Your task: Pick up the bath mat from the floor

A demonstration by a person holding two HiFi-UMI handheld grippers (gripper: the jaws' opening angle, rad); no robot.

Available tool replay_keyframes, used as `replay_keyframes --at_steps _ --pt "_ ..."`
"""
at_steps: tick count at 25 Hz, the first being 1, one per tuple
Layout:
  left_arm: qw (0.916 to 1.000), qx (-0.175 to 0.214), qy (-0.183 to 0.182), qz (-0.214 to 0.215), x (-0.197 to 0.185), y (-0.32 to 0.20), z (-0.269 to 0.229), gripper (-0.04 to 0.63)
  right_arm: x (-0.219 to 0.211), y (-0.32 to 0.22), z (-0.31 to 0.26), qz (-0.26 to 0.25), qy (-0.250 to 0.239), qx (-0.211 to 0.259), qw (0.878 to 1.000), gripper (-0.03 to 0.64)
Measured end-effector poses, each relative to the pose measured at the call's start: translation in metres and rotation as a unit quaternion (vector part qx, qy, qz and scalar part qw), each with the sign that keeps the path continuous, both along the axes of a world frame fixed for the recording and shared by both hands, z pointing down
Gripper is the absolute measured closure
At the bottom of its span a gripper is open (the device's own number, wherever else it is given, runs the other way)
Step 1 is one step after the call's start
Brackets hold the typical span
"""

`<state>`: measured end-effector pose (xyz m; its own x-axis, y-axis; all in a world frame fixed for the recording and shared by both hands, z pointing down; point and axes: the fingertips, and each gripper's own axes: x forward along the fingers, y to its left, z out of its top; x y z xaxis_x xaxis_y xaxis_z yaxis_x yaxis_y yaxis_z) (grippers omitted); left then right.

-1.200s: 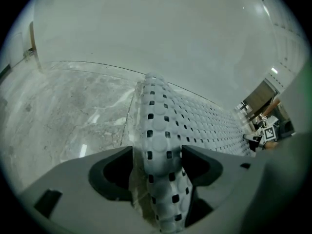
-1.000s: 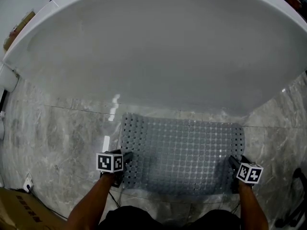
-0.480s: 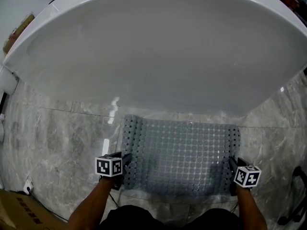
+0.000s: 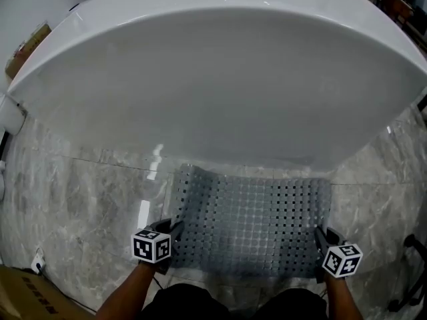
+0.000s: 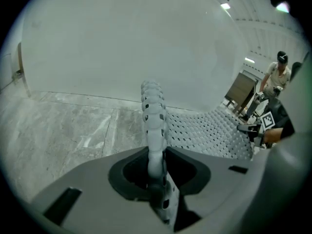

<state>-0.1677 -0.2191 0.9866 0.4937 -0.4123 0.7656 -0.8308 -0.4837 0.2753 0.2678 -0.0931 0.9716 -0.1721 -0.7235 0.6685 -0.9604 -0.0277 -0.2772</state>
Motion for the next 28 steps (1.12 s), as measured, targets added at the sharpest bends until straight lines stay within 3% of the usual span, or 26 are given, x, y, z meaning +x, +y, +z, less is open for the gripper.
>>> replay_keyframes --at_steps 12,28 --pt "0.9964 0.062 0.055 0.017 0.016 -0.006 -0.080 0.506 -0.012 -0.004 -0.080 0.013 -0.027 0.077 0.997 0.571" --pt "0.9903 0.107 0.089 0.000 0.012 -0.002 -0.229 0.508 -0.021 -0.005 -0.240 0.017 -0.021 0.127 0.992 0.572"
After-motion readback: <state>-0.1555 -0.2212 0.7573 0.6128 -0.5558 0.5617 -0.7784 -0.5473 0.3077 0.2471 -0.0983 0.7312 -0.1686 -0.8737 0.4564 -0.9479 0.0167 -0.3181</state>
